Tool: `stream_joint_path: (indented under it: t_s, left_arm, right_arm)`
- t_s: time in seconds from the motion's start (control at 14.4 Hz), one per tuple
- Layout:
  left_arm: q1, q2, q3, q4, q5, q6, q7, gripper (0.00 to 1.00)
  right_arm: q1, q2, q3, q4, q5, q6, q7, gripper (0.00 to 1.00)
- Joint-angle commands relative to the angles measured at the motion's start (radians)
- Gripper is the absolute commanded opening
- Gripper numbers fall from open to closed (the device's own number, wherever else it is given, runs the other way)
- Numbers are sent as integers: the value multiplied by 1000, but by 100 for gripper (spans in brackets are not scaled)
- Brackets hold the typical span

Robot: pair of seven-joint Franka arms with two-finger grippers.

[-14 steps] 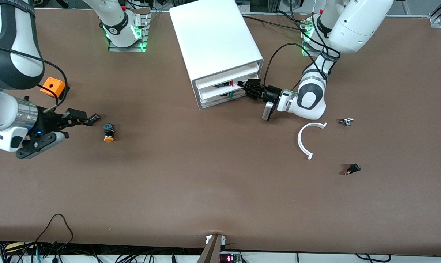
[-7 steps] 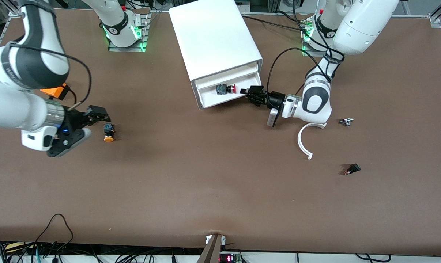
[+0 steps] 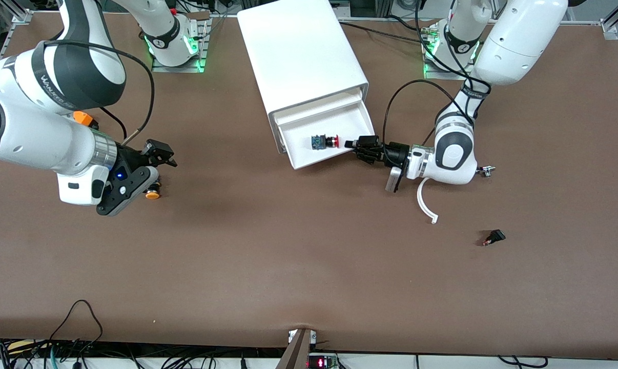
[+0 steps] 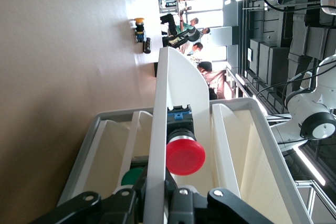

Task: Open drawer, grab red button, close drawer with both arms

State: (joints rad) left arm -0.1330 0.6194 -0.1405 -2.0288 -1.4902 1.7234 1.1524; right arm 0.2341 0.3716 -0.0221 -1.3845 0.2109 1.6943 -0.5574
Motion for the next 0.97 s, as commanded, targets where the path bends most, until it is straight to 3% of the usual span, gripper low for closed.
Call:
stream_joint_path:
  t_s: [0.0,0.21,0.56,0.63,0.7,0.77,0.9]
  left_arm:
    - [7,37,13,59,11,-11,-13,0]
    - [7,39,27,76,11,-11,-34,0]
    - [10,39,32,85,11,-11,-59,0]
    - [12,39,32,85,11,-11,-59,7]
    - [12,39,32,85,11,-11,-59,82]
    - [16,37,32,85,11,-11,-59,100]
    - [23,25,38,87,33,-11,-60,100]
  right_arm:
    - [2,33,-5,45,15,10,-134,100]
    - [10,52,-4,70,16,36,-223,100]
    - [114,110,-7,182,-24,51,-274,100]
    - [138,127,-7,205,-36,51,-279,100]
    - [165,144,-7,228,-57,53,-283,100]
    - [191,156,-7,242,-73,53,-286,100]
    - [249,177,-13,260,-102,54,-292,100]
